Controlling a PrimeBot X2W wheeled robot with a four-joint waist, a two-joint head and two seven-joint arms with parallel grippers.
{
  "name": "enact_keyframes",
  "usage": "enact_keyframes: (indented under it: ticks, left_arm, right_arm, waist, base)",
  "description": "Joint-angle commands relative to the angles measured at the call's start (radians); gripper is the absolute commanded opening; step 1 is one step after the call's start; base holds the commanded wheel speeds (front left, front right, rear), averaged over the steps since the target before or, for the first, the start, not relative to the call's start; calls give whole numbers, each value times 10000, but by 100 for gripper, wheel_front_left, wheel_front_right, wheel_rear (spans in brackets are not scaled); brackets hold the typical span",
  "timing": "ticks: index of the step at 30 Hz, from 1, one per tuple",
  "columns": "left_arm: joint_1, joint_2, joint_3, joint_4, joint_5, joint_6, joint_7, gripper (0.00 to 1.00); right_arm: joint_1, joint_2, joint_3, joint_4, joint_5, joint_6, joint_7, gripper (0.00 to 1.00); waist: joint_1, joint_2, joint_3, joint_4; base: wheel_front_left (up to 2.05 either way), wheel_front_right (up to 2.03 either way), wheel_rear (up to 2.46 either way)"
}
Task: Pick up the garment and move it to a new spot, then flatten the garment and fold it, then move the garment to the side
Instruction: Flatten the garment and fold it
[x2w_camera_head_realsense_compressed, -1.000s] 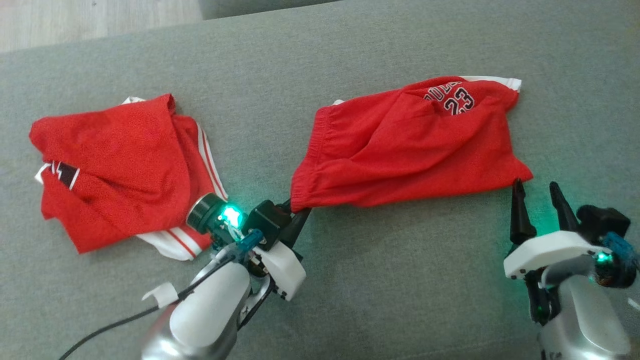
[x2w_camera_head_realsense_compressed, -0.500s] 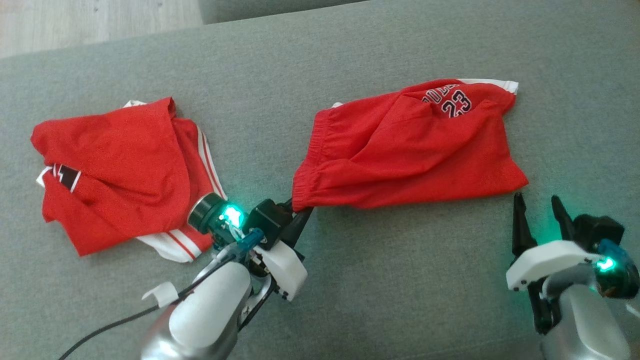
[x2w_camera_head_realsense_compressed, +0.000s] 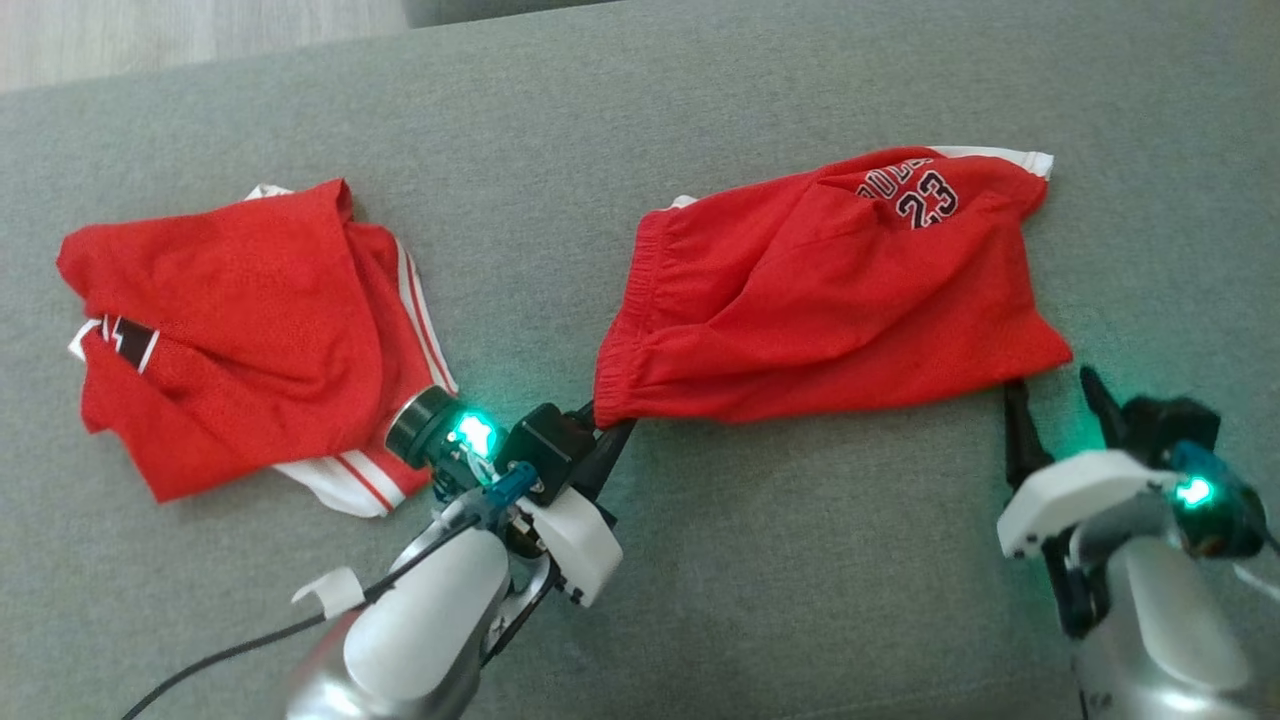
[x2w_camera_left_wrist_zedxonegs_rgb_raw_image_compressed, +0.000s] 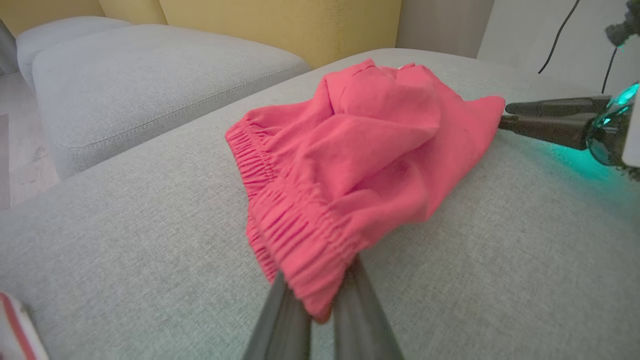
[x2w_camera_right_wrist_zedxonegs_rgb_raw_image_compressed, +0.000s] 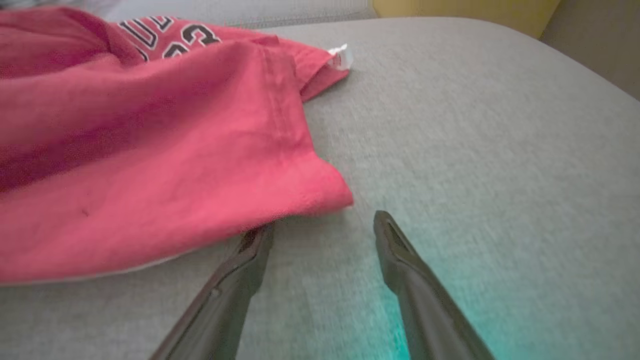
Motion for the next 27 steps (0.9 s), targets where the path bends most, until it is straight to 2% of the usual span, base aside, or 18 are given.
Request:
enact_keyframes:
  ticks: [1, 9, 14, 26, 27]
  left_arm:
    - [-439, 181, 269, -325, -95, 32, -49, 0]
    - [-481, 200, 221, -305, -174, 67, -82, 0]
    - [-520, 179, 179, -321, -215, 96, -104, 0]
    - [-653, 222, 62, -277, -284, 131, -138, 0]
    - [-646, 232, 58, -263, -296, 136, -145, 0]
  right_arm:
    - [-300, -60, 271, -255, -31, -7, -66, 100]
    - [-750, -60, 256, -390, 265, -7, -159, 100]
    - [-939, -60, 246, -229, 39, -7, -15, 100]
    - [-1635, -60, -39, 1341, -44, -7, 99, 100]
    - [-1653, -60, -43, 1452, -19, -7, 65, 84]
  waist:
    - [0, 0, 15, 20]
    - [0, 0, 43, 137]
    - [0, 0, 120, 180]
    - [0, 0, 261, 292]
    - [0, 0, 235, 285]
  base:
    - [0, 0, 0]
    - [0, 0, 0]
    - [0, 0, 0]
    - [0, 0, 0]
    - [0, 0, 0]
